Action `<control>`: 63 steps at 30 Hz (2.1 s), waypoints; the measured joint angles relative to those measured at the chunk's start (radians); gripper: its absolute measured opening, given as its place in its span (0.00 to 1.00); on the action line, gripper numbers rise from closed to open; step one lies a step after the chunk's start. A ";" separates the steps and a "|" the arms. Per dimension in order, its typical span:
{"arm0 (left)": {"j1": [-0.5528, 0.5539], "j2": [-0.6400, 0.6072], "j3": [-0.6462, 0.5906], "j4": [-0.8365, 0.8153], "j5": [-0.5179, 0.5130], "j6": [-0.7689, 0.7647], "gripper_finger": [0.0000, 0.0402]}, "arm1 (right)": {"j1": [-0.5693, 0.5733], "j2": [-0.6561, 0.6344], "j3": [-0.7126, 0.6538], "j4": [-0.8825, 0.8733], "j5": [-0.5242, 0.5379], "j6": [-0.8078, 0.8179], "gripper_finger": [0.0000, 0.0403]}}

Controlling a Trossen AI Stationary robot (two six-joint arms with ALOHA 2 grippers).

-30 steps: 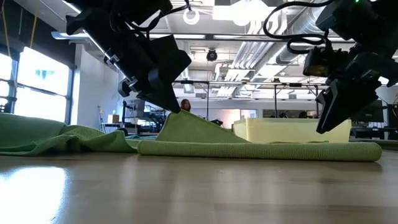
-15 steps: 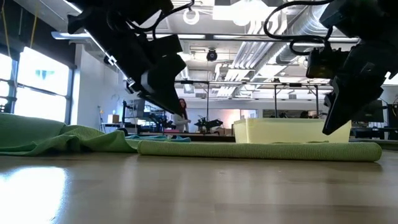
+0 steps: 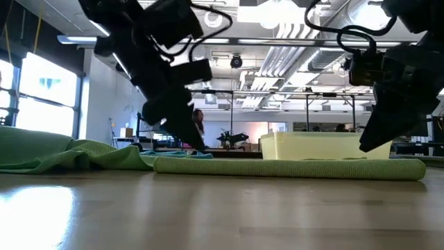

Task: Roll microfiber towels into tight, uniform cylinder then place into a basket
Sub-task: Roll the light green towel

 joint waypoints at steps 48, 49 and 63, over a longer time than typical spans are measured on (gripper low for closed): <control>-0.236 0.087 0.001 0.293 0.153 -0.142 0.33 | -0.022 0.056 0.090 -0.010 -0.103 -0.064 0.33; -0.234 0.090 0.000 0.271 0.153 -0.141 0.33 | 0.004 0.058 0.085 -0.027 -0.091 -0.018 0.33; -0.228 0.090 0.000 0.164 0.163 -0.169 0.33 | 0.102 0.227 0.088 -0.186 0.100 0.164 0.33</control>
